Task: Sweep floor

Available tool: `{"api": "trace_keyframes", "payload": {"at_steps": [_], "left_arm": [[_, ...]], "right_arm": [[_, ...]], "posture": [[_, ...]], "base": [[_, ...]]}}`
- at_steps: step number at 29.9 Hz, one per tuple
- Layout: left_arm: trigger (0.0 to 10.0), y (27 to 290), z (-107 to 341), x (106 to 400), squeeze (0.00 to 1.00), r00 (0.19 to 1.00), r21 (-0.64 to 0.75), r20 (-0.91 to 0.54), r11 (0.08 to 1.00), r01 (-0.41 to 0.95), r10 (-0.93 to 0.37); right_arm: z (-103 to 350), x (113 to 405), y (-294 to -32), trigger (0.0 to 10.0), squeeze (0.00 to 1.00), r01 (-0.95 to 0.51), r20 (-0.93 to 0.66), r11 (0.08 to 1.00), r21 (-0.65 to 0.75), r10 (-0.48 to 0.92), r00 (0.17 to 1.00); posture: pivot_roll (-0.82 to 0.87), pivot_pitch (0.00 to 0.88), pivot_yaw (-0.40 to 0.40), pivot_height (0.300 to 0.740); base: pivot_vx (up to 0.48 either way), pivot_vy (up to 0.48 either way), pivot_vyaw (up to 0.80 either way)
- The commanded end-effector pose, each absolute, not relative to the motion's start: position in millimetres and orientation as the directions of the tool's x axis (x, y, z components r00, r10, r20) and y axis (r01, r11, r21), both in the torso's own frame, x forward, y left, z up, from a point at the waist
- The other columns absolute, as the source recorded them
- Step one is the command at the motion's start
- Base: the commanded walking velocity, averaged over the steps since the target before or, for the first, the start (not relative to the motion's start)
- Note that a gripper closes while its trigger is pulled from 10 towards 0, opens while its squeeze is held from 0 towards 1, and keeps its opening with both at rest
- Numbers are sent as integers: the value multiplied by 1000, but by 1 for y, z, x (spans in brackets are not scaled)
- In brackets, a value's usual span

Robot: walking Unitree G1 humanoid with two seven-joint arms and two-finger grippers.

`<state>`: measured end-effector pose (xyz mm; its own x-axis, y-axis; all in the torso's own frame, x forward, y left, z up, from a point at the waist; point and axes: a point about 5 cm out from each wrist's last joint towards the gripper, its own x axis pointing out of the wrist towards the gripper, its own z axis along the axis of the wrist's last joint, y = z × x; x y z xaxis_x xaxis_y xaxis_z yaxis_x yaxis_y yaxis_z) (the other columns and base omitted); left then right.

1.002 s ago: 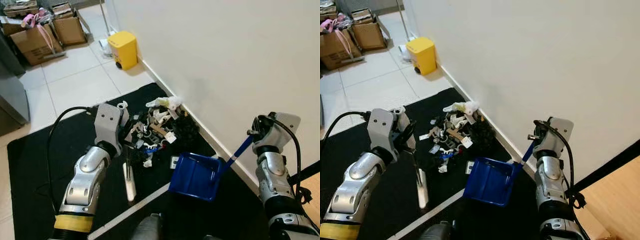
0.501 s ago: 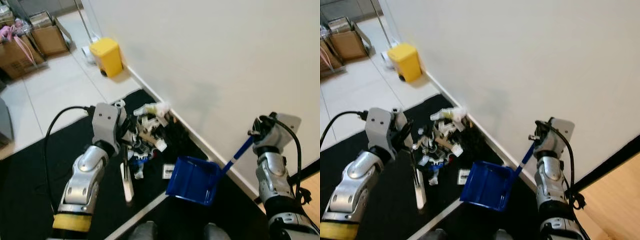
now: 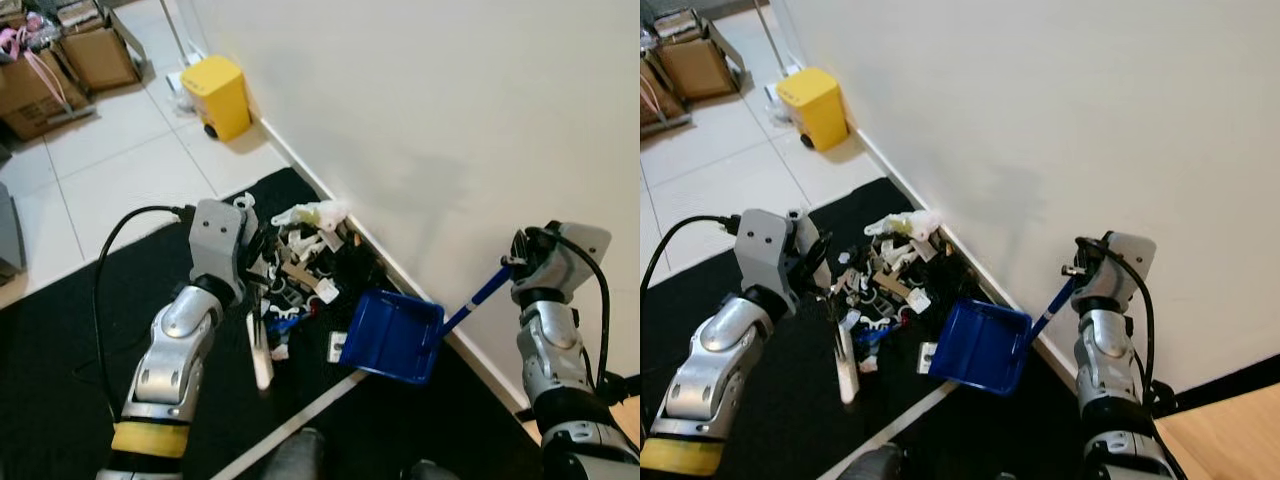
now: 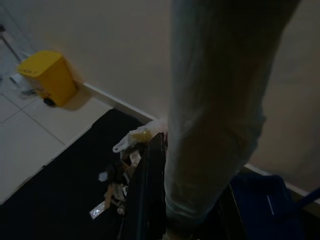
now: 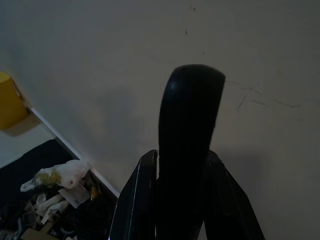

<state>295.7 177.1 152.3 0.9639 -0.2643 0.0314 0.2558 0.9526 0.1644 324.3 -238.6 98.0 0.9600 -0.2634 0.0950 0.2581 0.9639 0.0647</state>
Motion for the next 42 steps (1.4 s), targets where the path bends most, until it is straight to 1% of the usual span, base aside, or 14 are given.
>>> {"api": "trace_keyframes", "payload": {"at_steps": [1,11,16,18,21,22,26,31,36,39,40,41,42], "left_arm": [[10000,181,153,295,0,968,178,35,955,239,-248],[10000,185,154,295,0,970,179,37,957,230,-240],[10000,189,155,295,0,971,180,36,957,228,-238],[10000,192,155,295,0,971,185,30,956,228,-238],[10000,195,155,295,0,972,190,24,955,226,-235],[10000,199,154,295,0,974,203,12,955,218,-225],[10000,205,152,295,0,979,207,-4,958,199,-203],[10000,212,150,294,0,984,211,-17,961,176,-177],[10000,221,150,293,0,987,221,-14,962,162,-163],[10000,232,151,290,0,987,235,-23,959,157,-156],[10000,232,151,290,0,987,235,-23,959,157,-156],[10000,242,151,288,0,989,261,-30,954,151,-148],[10000,242,151,288,0,989,261,-30,954,151,-148]], "right_arm": [[97,322,-242,10000,0,268,103,962,59,-273,956],[102,320,-253,10000,0,299,128,953,49,-303,944],[108,320,-262,10000,0,318,146,947,43,-321,936],[111,320,-270,10000,0,317,145,948,15,-316,938],[112,321,-275,10000,0,307,129,952,-20,-302,945],[109,321,-284,10000,0,286,76,955,-80,-280,957],[106,319,-296,10000,0,252,8,957,-142,-254,967],[105,316,-308,10000,0,272,-19,948,-163,-279,960],[106,316,-309,10000,0,291,6,947,-133,-293,956],[100,316,-303,10000,0,286,-9,951,-121,-289,957],[100,316,-303,10000,0,286,-9,951,-121,-289,957],[95,316,-298,10000,0,281,-25,953,-115,-285,958],[95,316,-298,10000,0,281,-25,953,-115,-285,958]], "posture": [[180,106,49,740],[183,113,52,740],[184,120,58,740],[183,123,60,740],[186,127,60,740],[186,132,61,740],[185,139,59,740],[183,152,57,740],[191,164,60,740],[202,178,64,740],[202,178,64,740],[213,189,67,740],[213,189,67,740]], "base": [[0,0,0],[0,0,0],[0,0,0],[0,0,0],[0,0,0],[0,0,0],[0,0,0],[0,0,0],[0,0,0],[0,0,0],[0,0,0],[0,0,0],[0,0,0]]}}
